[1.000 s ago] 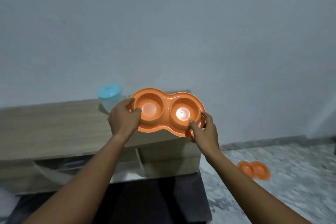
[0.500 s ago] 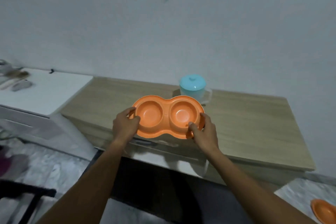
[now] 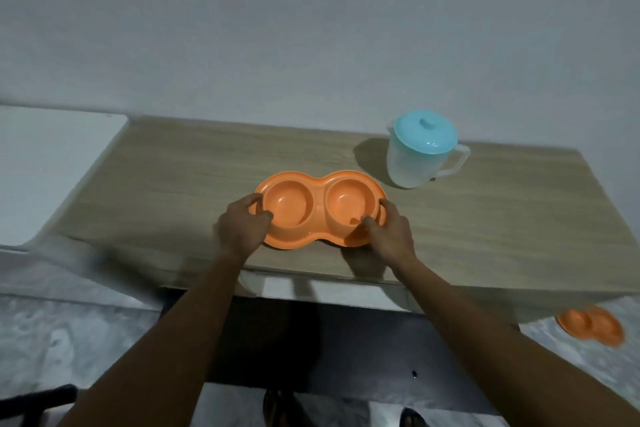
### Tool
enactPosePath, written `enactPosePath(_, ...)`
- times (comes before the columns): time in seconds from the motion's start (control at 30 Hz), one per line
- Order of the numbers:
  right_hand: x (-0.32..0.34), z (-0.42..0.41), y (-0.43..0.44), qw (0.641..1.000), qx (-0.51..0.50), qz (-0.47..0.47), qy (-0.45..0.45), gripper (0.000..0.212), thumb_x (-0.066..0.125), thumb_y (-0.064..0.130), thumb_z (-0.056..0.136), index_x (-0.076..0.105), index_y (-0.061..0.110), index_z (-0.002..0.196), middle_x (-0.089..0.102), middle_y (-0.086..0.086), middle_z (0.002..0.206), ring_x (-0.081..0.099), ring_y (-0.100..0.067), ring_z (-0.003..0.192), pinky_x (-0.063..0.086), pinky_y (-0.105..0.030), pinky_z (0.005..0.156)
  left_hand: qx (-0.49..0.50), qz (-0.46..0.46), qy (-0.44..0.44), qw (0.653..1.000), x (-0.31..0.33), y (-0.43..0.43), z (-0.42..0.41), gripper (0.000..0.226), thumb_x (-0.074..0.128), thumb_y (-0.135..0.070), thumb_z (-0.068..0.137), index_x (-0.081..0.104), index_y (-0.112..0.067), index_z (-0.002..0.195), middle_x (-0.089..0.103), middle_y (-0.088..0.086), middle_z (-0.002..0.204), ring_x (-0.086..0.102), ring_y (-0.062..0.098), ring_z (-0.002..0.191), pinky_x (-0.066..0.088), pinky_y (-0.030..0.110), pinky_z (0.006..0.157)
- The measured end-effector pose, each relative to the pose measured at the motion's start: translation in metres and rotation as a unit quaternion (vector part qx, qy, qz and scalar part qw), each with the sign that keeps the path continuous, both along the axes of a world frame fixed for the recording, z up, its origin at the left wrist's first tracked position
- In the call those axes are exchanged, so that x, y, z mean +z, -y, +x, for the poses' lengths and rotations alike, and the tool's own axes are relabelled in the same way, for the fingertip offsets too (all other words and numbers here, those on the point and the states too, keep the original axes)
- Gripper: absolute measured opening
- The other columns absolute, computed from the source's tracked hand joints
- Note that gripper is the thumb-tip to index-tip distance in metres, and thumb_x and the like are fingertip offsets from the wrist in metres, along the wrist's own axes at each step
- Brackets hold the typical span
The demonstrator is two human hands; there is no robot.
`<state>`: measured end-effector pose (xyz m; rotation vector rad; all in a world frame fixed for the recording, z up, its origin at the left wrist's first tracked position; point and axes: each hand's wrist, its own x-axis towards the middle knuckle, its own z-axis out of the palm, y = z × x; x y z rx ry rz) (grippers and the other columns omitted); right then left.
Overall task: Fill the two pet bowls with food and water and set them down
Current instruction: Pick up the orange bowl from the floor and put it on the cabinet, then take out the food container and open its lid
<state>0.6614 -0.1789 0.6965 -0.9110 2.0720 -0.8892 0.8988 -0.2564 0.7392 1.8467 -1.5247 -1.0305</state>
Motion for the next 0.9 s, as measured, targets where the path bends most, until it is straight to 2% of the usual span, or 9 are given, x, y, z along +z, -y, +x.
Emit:
enactPosePath(0.1, -0.007, 0.014, 0.024, 0.999, -0.026, 0.032, -0.030, 0.066, 0.056, 0.044, 0.094, 0.036, 0.029, 0.155, 0.053, -0.016, 0.140, 0.056, -0.038, 0.122, 0.046, -0.053, 0.105, -0.012, 0.024, -0.012, 1.000, -0.017, 0.032, 0.012, 0.052, 0.067, -0.021, 0.083, 0.059, -0.023, 0.135, 0.062, 0.005, 0.133, 0.060, 0.026, 0.113, 0.041, 0.026, 0.081)
enactPosePath(0.2, -0.012, 0.023, 0.038, 0.996, -0.051, 0.050, -0.057, 0.070, 0.051, 0.052, 0.091, 0.039, 0.027, 0.155, 0.053, -0.018, 0.141, 0.058, -0.039, 0.120, 0.047, -0.051, 0.104, -0.027, 0.026, -0.023, 0.999, -0.028, 0.049, 0.017, 0.049, 0.066, -0.022, 0.086, 0.060, -0.024, 0.135, 0.062, 0.006, 0.132, 0.061, 0.025, 0.112, 0.039, 0.023, 0.078)
enactPosePath(0.37, -0.019, 0.028, 0.036, 0.990, -0.081, 0.071, -0.092, 0.060, 0.050, 0.046, 0.100, 0.041, 0.022, 0.154, 0.041, -0.019, 0.148, 0.055, -0.042, 0.123, 0.043, -0.048, 0.104, -0.082, 0.018, -0.021, 0.996, -0.040, 0.056, 0.022, 0.049, 0.065, -0.032, 0.090, 0.057, -0.023, 0.137, 0.060, 0.004, 0.136, 0.057, 0.022, 0.122, 0.040, 0.022, 0.088)
enactPosePath(0.5, -0.016, 0.027, 0.029, 0.993, -0.077, 0.039, -0.082, 0.073, 0.047, 0.065, 0.091, 0.046, 0.022, 0.151, 0.049, -0.019, 0.144, 0.057, -0.038, 0.121, 0.045, -0.047, 0.102, -0.124, 0.005, -0.015, 0.992, -0.042, 0.057, 0.022, 0.049, 0.060, -0.035, 0.094, 0.052, -0.019, 0.141, 0.056, 0.004, 0.139, 0.052, 0.023, 0.126, 0.035, 0.021, 0.091)
enactPosePath(0.6, -0.009, 0.042, 0.009, 0.993, -0.092, 0.013, -0.080, 0.063, 0.056, 0.051, 0.098, 0.046, 0.018, 0.150, 0.049, -0.017, 0.138, 0.057, -0.031, 0.111, 0.043, -0.037, 0.094, -0.130, -0.038, -0.017, 0.991, -0.048, 0.043, 0.027, 0.051, 0.060, -0.040, 0.092, 0.054, -0.021, 0.138, 0.057, -0.001, 0.134, 0.054, 0.019, 0.121, 0.041, 0.027, 0.096)
enactPosePath(0.7, -0.014, 0.067, -0.035, 0.988, -0.101, -0.060, -0.096, 0.040, 0.064, 0.037, 0.096, 0.060, 0.022, 0.133, 0.048, -0.004, 0.118, 0.056, -0.009, 0.081, 0.046, -0.032, 0.084, -0.076, -0.113, -0.043, 0.990, -0.056, 0.001, 0.040, 0.040, 0.065, -0.030, 0.089, 0.063, -0.018, 0.126, 0.062, -0.007, 0.125, 0.056, 0.009, 0.111, 0.045, 0.027, 0.093)
enactPosePath(0.77, -0.029, 0.085, -0.069, 0.986, -0.095, -0.100, -0.098, 0.017, 0.068, 0.030, 0.093, 0.066, 0.024, 0.109, 0.052, -0.003, 0.108, 0.056, -0.004, 0.075, 0.051, -0.036, 0.080, -0.057, -0.186, -0.022, 0.981, -0.065, -0.031, 0.052, 0.034, 0.066, -0.029, 0.085, 0.067, -0.015, 0.117, 0.066, -0.001, 0.118, 0.058, 0.017, 0.109, 0.049, 0.039, 0.093)
enactPosePath(0.8, -0.041, 0.094, -0.084, 0.986, -0.095, -0.101, -0.092, 0.009, 0.069, 0.027, 0.091, 0.065, 0.024, 0.099, 0.055, -0.003, 0.105, 0.057, -0.004, 0.074, 0.052, -0.037, 0.077, -0.054, -0.210, -0.010, 0.976, -0.070, -0.048, 0.057, 0.032, 0.067, -0.029, 0.085, 0.068, -0.014, 0.113, 0.066, 0.001, 0.114, 0.058, 0.019, 0.108, 0.049, 0.040, 0.094)
enactPosePath(0.9, -0.079, 0.114, -0.122, 0.993, -0.092, -0.063, -0.027, 0.007, 0.072, 0.026, 0.089, 0.066, 0.027, 0.090, 0.063, -0.001, 0.100, 0.062, -0.008, 0.078, 0.054, -0.039, 0.077, -0.050, -0.218, 0.057, 0.973, -0.090, -0.093, 0.070, 0.031, 0.071, -0.035, 0.085, 0.068, -0.015, 0.109, 0.066, 0.002, 0.110, 0.058, 0.019, 0.107, 0.043, 0.025, 0.091)
